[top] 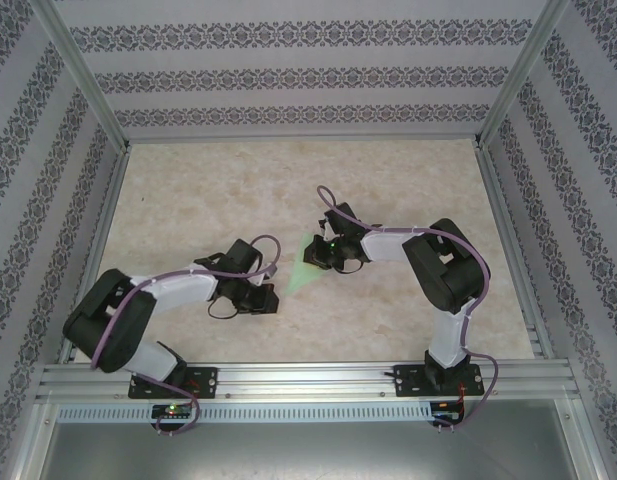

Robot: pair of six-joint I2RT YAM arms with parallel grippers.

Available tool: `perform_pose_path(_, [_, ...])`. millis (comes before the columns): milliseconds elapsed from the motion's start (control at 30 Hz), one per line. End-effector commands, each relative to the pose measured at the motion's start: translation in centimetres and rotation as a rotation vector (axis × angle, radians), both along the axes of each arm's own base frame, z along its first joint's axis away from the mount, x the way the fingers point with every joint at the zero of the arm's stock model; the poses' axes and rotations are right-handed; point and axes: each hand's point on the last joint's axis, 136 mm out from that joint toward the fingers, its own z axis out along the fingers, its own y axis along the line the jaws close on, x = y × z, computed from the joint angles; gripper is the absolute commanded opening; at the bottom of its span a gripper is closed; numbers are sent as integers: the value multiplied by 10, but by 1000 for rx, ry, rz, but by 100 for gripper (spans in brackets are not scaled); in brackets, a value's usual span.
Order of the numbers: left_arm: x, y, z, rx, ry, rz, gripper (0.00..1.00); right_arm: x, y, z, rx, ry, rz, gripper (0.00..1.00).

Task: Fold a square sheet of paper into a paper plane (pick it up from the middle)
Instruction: Fourth fold the wing at the center of the table.

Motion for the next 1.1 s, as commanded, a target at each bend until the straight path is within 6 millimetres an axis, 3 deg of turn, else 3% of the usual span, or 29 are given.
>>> perform_pose_path(0, [30, 1, 35, -3, -95, 75, 11, 10, -1, 26, -14, -77, -6, 14])
perform_pose_path(100, [58, -15, 51, -67, -156, 97, 14, 13, -8, 52, -23, -132, -24, 21])
perform_pose_path(167, [75, -24, 53, -60, -165, 97, 14, 13, -23, 60, -57, -147, -59, 23])
perform_pose_path(233, [87, -35, 51, -80, -173, 82, 14, 11, -41, 60, -80, -147, -101, 26])
perform_pose_path(333, [108, -36, 44, -29, -206, 114, 13, 6, -69, 50, -99, -121, -180, 34])
perform_pose_path(400, [119, -40, 42, -20, -226, 110, 13, -1, -77, 42, -96, -92, -195, 40])
perform_pose_path(567, [136, -56, 30, -25, -208, 76, 13, -13, -70, 28, -91, -52, -174, 42])
perform_pose_path(700, [142, -54, 10, 32, -193, 69, 12, -17, -60, 21, -82, -37, -158, 42])
perform_pose_path(1067, [136, -47, -17, 94, -153, 38, 12, -27, -47, 7, -71, 8, -152, 42])
